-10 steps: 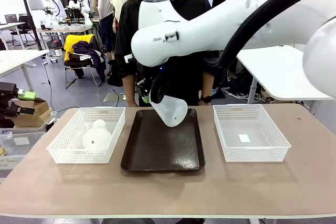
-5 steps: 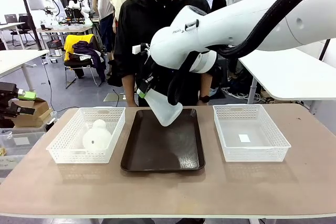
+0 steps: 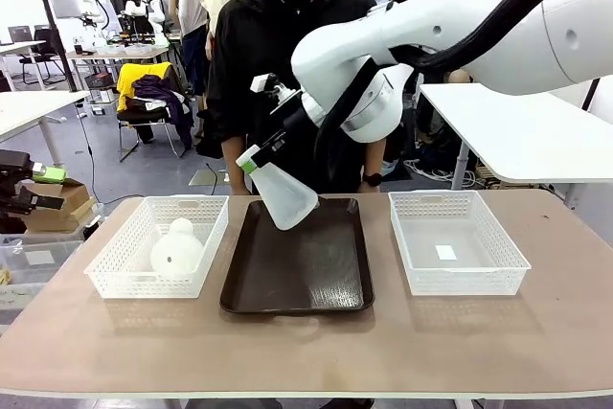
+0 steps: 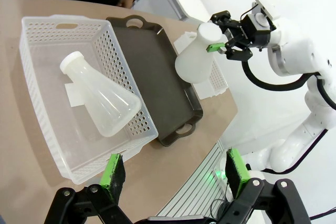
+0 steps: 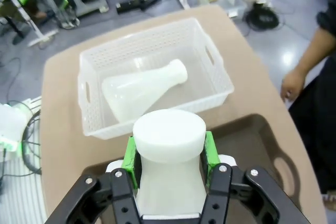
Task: Prepare the laboratory tools.
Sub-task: Place the picked Big flask upright in the Handle tray as instructed by the person.
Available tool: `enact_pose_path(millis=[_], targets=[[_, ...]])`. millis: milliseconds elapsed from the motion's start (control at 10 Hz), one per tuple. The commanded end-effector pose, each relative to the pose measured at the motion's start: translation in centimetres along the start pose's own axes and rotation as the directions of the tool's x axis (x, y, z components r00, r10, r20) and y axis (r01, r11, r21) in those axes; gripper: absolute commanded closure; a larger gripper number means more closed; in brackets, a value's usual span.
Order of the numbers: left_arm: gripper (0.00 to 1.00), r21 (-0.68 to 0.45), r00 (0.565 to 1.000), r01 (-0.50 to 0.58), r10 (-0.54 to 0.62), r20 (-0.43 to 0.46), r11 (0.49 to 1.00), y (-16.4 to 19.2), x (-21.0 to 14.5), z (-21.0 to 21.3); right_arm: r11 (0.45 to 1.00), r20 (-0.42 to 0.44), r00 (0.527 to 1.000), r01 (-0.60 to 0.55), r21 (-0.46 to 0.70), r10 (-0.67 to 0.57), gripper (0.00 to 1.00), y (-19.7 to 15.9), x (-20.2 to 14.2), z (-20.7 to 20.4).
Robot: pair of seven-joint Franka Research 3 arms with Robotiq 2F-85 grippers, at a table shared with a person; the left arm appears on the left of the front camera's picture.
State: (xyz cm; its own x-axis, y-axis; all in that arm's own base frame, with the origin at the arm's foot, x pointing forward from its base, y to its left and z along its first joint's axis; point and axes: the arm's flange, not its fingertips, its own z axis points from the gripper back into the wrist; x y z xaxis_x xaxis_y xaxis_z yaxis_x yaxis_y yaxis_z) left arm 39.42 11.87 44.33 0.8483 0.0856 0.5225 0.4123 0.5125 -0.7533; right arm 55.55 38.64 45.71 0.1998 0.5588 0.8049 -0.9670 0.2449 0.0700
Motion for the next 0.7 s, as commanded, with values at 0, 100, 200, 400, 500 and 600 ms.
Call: enact_pose_path(millis=[0, 100, 200, 400, 500, 600], targets=[[0.00, -0.009, 1.000, 0.013, -0.013, -0.001, 1.000, 0.0, -0.1, 0.2, 0.999, 0.114, 0.993, -0.020, 0.041, 0.015, 1.00, -0.3, -2.9, 1.0], [0.00, -0.009, 1.000, 0.013, -0.013, -0.001, 1.000, 0.0, -0.1, 0.2, 0.999, 0.153, 0.988, -0.027, 0.047, 0.019, 1.00, -1.2, -3.7, 0.7], [0.00, -0.009, 1.000, 0.013, -0.013, -0.001, 1.000, 0.0, -0.1, 0.2, 0.998, 0.206, 0.978, -0.038, 0.040, 0.029, 1.00, -2.1, -4.7, 0.5], [0.00, -0.009, 1.000, 0.013, -0.013, -0.001, 1.000, 0.0, -0.1, 0.2, 0.999, 0.236, 0.972, -0.026, 0.036, 0.016, 1.00, -3.1, -6.0, 0.0], [0.00, -0.009, 1.000, 0.013, -0.013, -0.001, 1.000, 0.0, -0.1, 0.2, 0.999, 0.231, 0.973, -0.022, 0.029, 0.014, 1.00, -3.1, -6.0, 0.1], [0.00, -0.009, 1.000, 0.013, -0.013, -0.001, 1.000, 0.0, -0.1, 0.2, 0.999, 0.171, 0.985, 0.015, -0.038, -0.008, 1.00, -3.3, -5.7, -0.1]])
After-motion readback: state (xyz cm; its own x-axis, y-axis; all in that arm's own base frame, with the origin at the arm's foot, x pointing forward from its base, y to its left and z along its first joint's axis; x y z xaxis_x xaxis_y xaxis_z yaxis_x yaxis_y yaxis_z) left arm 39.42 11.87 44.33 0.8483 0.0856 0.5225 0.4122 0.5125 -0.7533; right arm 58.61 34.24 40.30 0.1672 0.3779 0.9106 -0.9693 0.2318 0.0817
